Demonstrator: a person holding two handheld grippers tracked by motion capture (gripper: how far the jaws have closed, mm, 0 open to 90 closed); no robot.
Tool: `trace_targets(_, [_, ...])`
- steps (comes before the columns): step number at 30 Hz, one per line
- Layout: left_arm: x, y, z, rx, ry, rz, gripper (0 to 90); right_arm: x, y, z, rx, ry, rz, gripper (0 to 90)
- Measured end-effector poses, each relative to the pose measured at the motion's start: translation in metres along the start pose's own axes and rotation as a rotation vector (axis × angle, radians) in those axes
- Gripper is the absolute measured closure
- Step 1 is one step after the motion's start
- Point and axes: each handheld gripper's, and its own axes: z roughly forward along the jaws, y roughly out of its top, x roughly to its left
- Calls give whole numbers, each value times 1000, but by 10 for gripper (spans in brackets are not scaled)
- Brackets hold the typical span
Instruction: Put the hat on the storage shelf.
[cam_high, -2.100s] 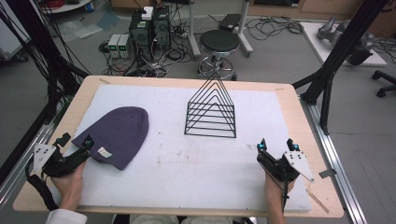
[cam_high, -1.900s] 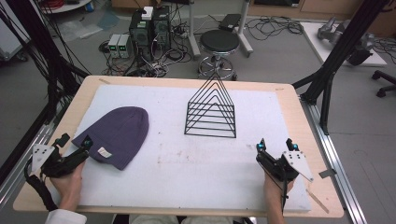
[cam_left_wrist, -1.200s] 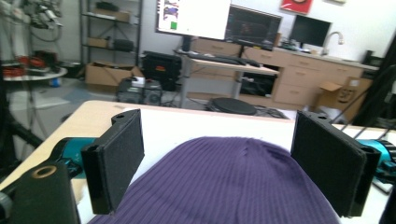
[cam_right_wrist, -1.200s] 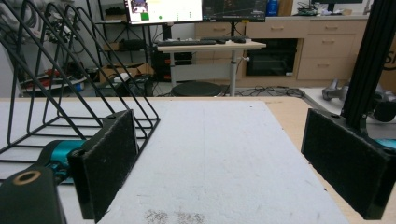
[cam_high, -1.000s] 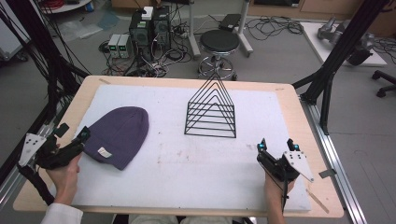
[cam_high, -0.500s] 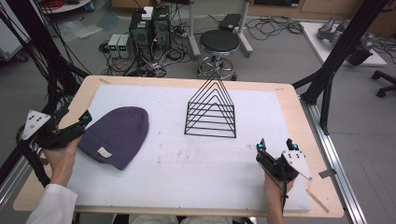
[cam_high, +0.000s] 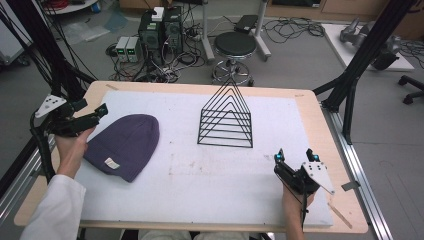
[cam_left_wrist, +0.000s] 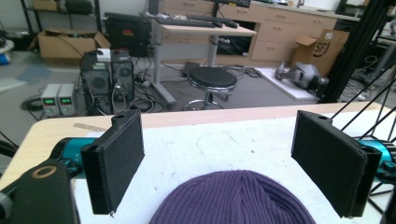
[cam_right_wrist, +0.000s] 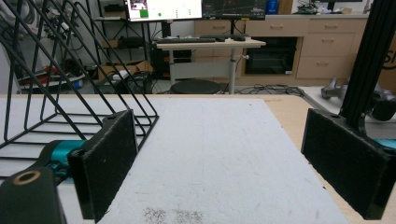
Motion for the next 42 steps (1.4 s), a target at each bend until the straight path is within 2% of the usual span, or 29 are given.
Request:
trace_targets(2, [3, 2, 6, 26, -3, 16, 173, 0, 0, 0, -2, 3, -6, 100])
trace_targets(3, [3, 4, 11, 56, 0, 43, 173, 1, 0, 0, -3, 4, -11, 100])
trace_targets(4, [3, 4, 11, 56, 0, 43, 173, 1, 0, 0, -3, 4, -8, 100])
trace_targets(7, [2, 9, 24, 103, -9, 85, 173, 2, 0, 0, -2, 4, -13, 100])
trace_targets(10, [0, 12, 29, 121, -11, 102, 173, 2, 0, 1, 0, 2, -15, 100])
trace_targets(14, [-1, 17, 40, 160, -11, 104, 173, 3, 0, 0, 0, 4, -23, 100])
trace_targets(16, [-2, 21, 50, 201, -15, 100, 174, 3, 0, 0, 2, 4, -21, 100])
trace_targets(17, [-2, 21, 50, 201, -15, 100, 174, 2, 0, 0, 1, 3, -26, 100])
trace_targets(21, [-4, 24, 67, 290, -8, 94, 174, 2, -1, 1, 5, 5, -25, 100])
trace_targets(23, [-3, 24, 69, 293, -5, 86, 182, 2, -1, 1, 5, 7, -21, 100])
trace_targets(25, [0, 22, 75, 318, -3, 66, 183, 2, 0, 0, 1, 15, -19, 100])
trace_targets(28, [7, 13, 90, 397, -20, 52, 183, 4, 0, 0, 2, 23, -20, 100])
trace_targets(30, [8, 10, 94, 409, -21, 47, 183, 4, 0, 0, 2, 22, -22, 100])
trace_targets(31, [9, 8, 96, 421, -23, 51, 183, 4, 0, -1, 1, 24, -20, 100])
trace_targets(32, [11, 4, 103, 470, -21, 83, 184, 4, 0, -1, 0, 29, -10, 100])
trace_targets(33, [11, 4, 103, 470, -21, 83, 186, 4, 0, -1, -3, 30, -10, 100])
trace_targets(35, [11, 2, 108, 507, -10, 129, 198, 5, 0, -1, 4, 34, 1, 100])
trace_targets(38, [14, -3, 116, 567, -31, 126, 207, 5, 0, -1, 1, 39, -11, 100])
trace_targets(40, [17, -12, 124, 631, -31, 135, 207, 5, 0, -2, 0, 41, -8, 100])
trace_targets(42, [17, -14, 127, 650, -27, 137, 204, 5, 0, -2, 0, 41, -8, 100])
